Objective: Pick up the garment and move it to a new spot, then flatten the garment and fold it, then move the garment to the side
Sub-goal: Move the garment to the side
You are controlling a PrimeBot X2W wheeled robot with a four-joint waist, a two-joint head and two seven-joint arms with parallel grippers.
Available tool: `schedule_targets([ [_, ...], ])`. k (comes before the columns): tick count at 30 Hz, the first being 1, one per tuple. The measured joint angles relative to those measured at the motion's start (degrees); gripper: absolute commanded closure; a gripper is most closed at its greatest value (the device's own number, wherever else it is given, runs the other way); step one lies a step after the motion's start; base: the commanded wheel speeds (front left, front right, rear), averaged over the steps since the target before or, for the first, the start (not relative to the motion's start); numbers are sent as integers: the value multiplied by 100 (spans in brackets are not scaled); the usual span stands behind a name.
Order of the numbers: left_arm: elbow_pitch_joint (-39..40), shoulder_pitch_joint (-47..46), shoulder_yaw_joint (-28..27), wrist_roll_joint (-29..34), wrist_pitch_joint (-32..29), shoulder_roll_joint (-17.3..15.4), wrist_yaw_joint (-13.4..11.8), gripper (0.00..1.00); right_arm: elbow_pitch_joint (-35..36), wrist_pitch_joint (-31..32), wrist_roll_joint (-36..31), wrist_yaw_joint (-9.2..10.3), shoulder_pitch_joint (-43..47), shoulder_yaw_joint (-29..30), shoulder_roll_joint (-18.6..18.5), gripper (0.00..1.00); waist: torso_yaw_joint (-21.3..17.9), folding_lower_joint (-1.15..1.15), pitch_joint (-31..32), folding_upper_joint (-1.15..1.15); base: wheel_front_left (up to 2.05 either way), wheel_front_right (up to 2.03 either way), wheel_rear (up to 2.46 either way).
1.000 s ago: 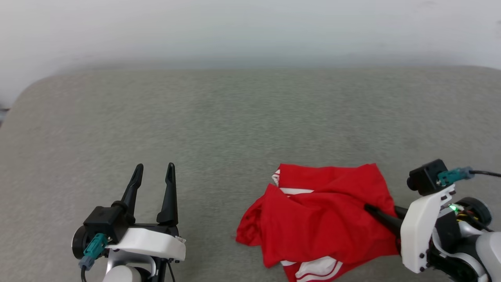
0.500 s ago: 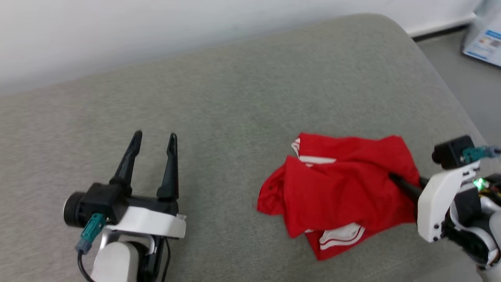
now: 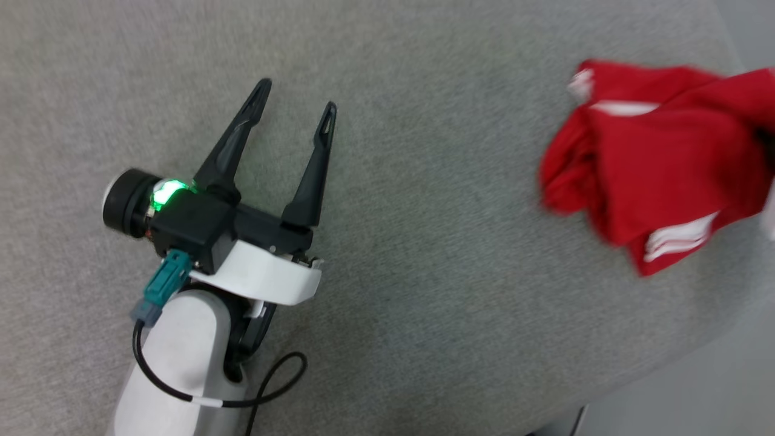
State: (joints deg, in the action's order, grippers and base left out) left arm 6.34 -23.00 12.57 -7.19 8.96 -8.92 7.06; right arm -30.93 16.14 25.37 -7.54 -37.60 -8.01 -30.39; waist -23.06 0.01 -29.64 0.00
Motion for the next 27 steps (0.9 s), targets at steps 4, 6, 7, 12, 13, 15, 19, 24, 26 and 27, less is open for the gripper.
schedule_targets([
  [4, 158, -285, 220, 1, -129, -103, 13, 0, -756, -420, -391, 0, -461, 348, -243, 100, 87, 0, -425, 0, 0, 0, 0],
  [6, 235, -443, 313, 10, -185, -154, 25, 0, -1049, -654, -603, 0, -649, 555, -347, 100, 159, 0, -614, 0, 0, 0, 0],
  [7, 271, -511, 353, 13, -207, -177, 26, 0, -1176, -788, -687, 0, -751, 679, -386, 100, 198, 0, -701, 0, 0, 0, 0],
  [12, 370, -723, 403, 9, -250, -289, 27, 0, -1757, -1363, -1133, 0, -1099, 1094, -427, 100, 424, 0, -1028, 0, 0, 0, 0],
  [13, 380, -723, 396, 1, -248, -294, 26, 0, -1871, -1503, -1217, 0, -1133, 1196, -380, 99, 463, 0, -1067, 0, 0, 0, 0],
  [15, 383, -722, 383, -5, -244, -296, -3, 0, -2156, -1641, -1415, 0, -1193, 1376, -280, 44, 528, 0, -1116, 0, 0, 0, 0],
  [19, 335, -690, 376, -55, -193, -301, -27, 0, -2703, -1958, -1858, 0, -1220, 1987, -199, 0, 577, 0, -1066, 0, 0, 0, 0],
  [24, 151, -615, 390, -126, -73, -279, -54, 0, -3017, -2544, -2351, 0, -1223, 2789, -220, 0, 620, -1, -837, 0, 0, 0, 0],
  [26, 38, -513, 388, -174, -1, -258, -87, 0, -3039, -2763, -2454, 1, -1167, 3005, -216, 0, 645, 0, -703, 0, 0, 0, 0],
  [27, -12, -464, 388, -193, 43, -235, -107, 0, -3040, -2842, -2490, 0, -1141, 3110, -209, 0, 661, -1, -627, 0, 0, 0, 0],
])
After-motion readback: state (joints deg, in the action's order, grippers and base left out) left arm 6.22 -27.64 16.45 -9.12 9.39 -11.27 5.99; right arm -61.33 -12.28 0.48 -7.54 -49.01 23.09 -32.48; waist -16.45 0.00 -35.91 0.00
